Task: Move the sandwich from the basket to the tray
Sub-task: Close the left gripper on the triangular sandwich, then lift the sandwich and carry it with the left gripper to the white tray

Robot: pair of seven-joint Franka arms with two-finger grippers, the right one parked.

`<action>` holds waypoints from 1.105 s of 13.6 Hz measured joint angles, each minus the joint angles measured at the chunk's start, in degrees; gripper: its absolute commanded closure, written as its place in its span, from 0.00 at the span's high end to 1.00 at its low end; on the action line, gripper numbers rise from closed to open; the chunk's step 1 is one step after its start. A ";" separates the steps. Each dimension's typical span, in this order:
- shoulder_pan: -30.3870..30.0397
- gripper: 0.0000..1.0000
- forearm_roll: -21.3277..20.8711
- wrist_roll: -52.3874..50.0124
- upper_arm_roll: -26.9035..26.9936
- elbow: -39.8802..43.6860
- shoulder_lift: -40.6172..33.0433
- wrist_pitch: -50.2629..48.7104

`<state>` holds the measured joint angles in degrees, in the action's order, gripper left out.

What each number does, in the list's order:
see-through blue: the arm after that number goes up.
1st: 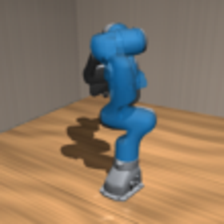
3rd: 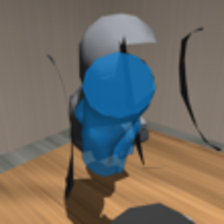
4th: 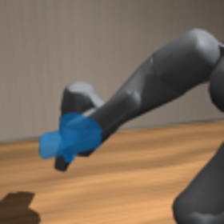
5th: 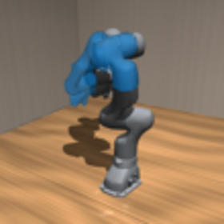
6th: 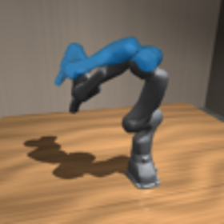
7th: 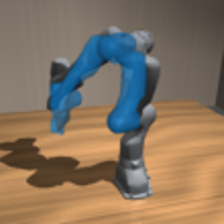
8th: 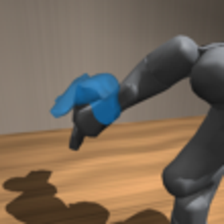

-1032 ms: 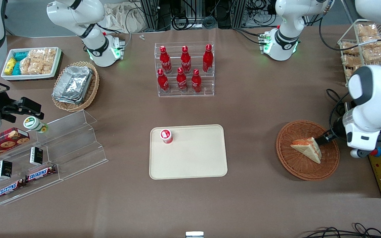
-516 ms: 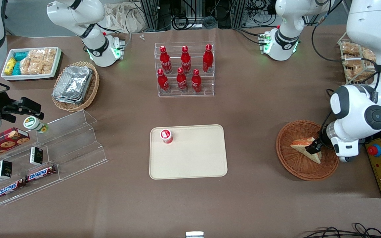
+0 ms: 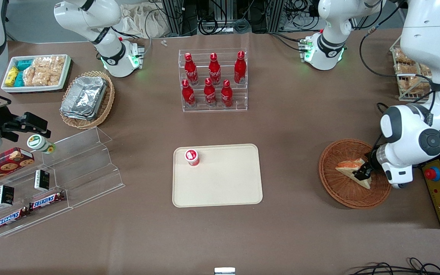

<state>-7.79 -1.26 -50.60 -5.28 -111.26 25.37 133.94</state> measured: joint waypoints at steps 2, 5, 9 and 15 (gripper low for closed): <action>0.11 0.27 0.00 -2.06 -0.18 0.03 1.25 1.48; 0.21 0.00 0.00 -2.68 -0.40 0.27 1.77 1.68; 0.44 0.00 0.00 -2.70 -0.58 1.24 1.77 1.70; 0.77 0.00 -0.08 -2.70 -1.36 12.16 0.68 -15.24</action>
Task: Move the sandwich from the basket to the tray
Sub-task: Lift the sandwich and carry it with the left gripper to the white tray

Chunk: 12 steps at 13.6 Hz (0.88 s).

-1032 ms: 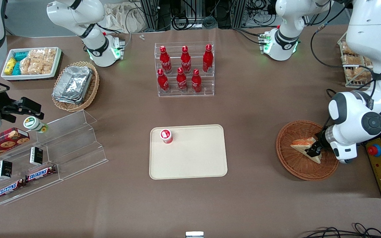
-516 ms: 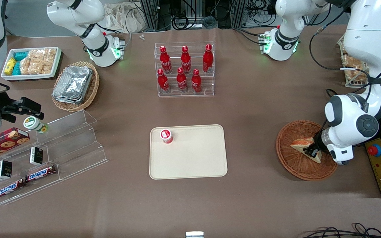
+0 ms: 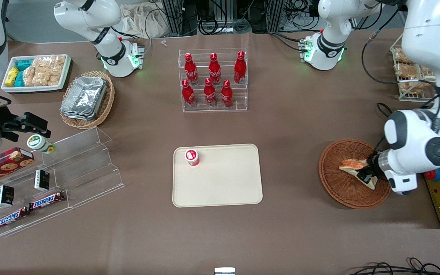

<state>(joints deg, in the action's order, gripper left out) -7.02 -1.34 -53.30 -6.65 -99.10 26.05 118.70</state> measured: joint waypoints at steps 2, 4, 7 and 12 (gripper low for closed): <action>0.03 0.00 -0.03 0.00 -1.70 5.24 -1.77 -6.74; 0.12 0.00 -0.05 -0.02 -4.54 10.01 -3.84 -13.30; 0.26 0.00 -1.33 -0.34 -10.53 17.10 -5.18 -21.79; 1.82 0.00 -6.04 -0.64 -22.54 18.05 -2.90 -20.47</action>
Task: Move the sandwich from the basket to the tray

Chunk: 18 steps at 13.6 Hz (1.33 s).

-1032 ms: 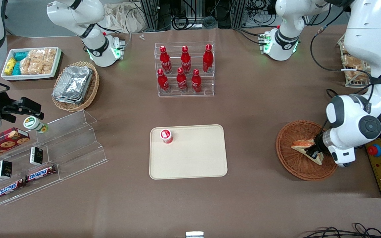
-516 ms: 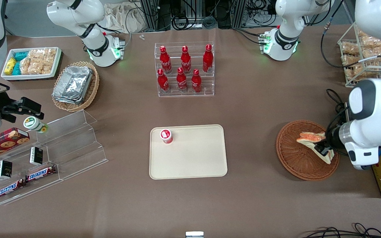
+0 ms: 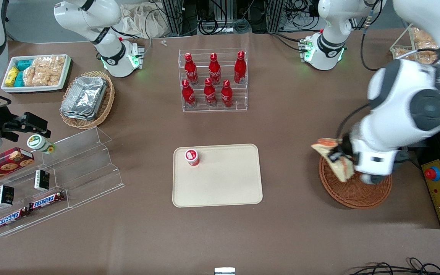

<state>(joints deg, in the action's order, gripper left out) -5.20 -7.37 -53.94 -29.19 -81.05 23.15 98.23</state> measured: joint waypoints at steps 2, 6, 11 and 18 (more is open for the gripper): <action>4.13 0.00 -2.10 -0.30 -1.28 -1.26 3.34 5.46; 12.74 0.00 -9.97 -1.09 -1.39 -2.16 13.03 15.06; 15.26 0.00 -11.16 -0.67 -1.34 -2.04 21.54 21.57; 16.64 0.00 -12.33 -0.41 -1.36 -2.00 25.22 21.91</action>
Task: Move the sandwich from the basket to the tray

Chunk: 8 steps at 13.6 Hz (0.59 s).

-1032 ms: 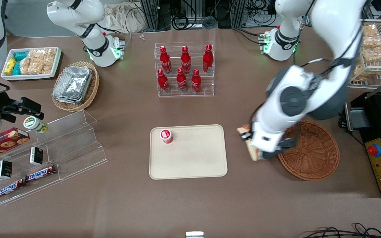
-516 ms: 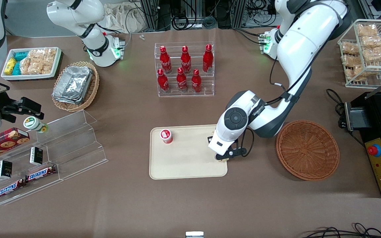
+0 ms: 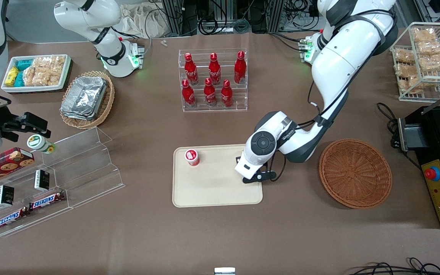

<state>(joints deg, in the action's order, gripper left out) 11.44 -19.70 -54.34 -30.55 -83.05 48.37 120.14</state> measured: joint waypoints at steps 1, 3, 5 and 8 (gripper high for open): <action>0.06 0.11 -0.29 0.00 0.00 0.00 0.39 0.00; 0.06 0.75 -0.37 0.00 -0.01 0.15 0.65 0.01; 0.06 1.00 -0.37 0.00 -0.01 0.33 0.65 0.01; -0.03 1.00 -0.38 -0.19 0.00 1.54 0.61 0.11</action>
<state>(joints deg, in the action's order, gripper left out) 11.41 -20.08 -54.53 -30.56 -81.52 48.98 120.24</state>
